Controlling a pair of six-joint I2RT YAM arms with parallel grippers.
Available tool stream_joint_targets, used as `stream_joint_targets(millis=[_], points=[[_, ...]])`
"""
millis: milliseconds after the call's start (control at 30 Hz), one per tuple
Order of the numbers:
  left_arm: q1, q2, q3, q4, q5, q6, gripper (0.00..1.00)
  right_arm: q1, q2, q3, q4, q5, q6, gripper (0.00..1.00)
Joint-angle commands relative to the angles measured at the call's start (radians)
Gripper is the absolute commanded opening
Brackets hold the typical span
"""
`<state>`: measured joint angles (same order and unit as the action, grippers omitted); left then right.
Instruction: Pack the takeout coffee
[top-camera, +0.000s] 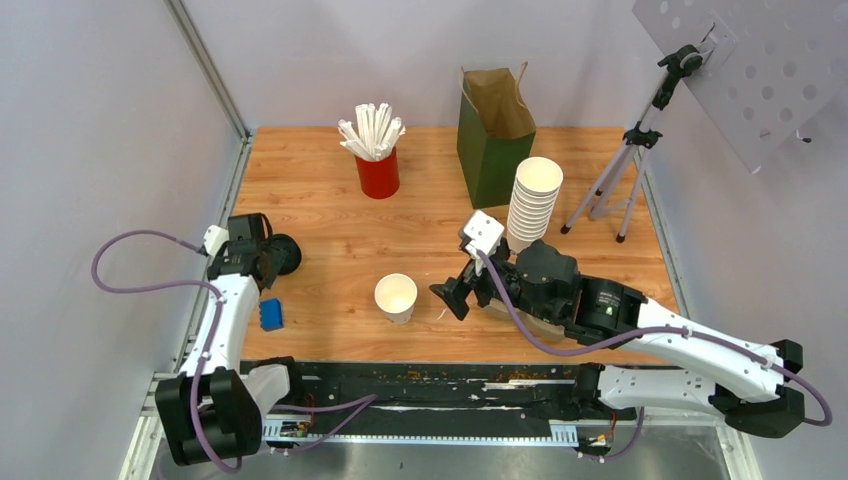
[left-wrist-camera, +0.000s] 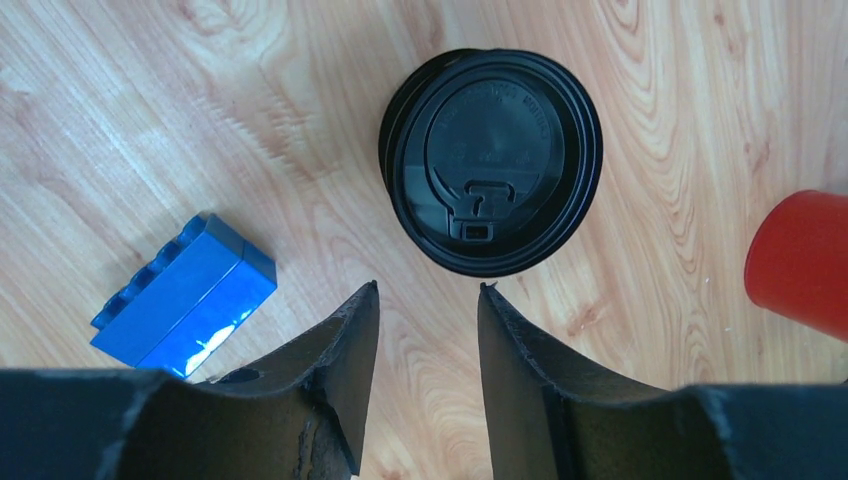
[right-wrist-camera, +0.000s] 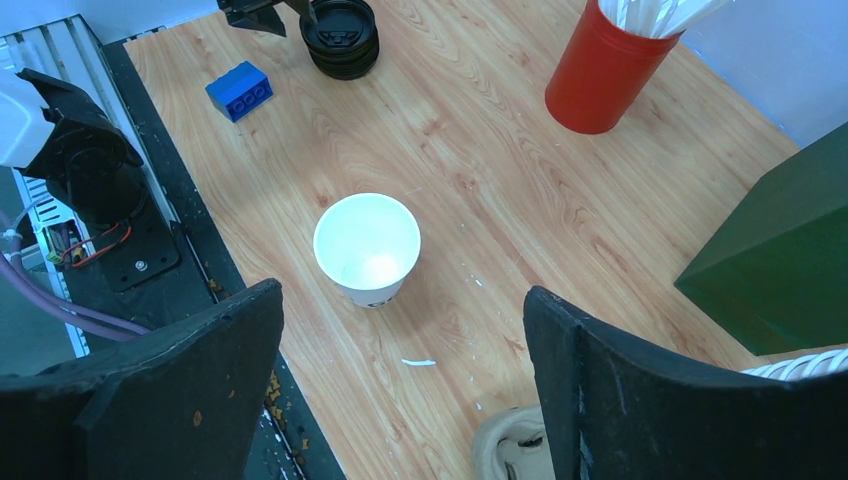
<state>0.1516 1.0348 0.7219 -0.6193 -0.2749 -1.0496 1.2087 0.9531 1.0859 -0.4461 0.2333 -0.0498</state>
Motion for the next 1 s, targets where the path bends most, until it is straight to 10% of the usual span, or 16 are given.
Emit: stream_joint_targets(millis=[0, 967], points=[[0.029, 0.023, 0.003, 0.059, -0.033, 0.005, 0.48, 0.004, -0.026, -0.012, 0.053, 0.002, 0.007, 0.89], [0.069, 0.077, -0.067, 0.174, -0.030, 0.024, 0.37, 0.004, -0.047, -0.047, 0.071, -0.002, -0.028, 0.89]])
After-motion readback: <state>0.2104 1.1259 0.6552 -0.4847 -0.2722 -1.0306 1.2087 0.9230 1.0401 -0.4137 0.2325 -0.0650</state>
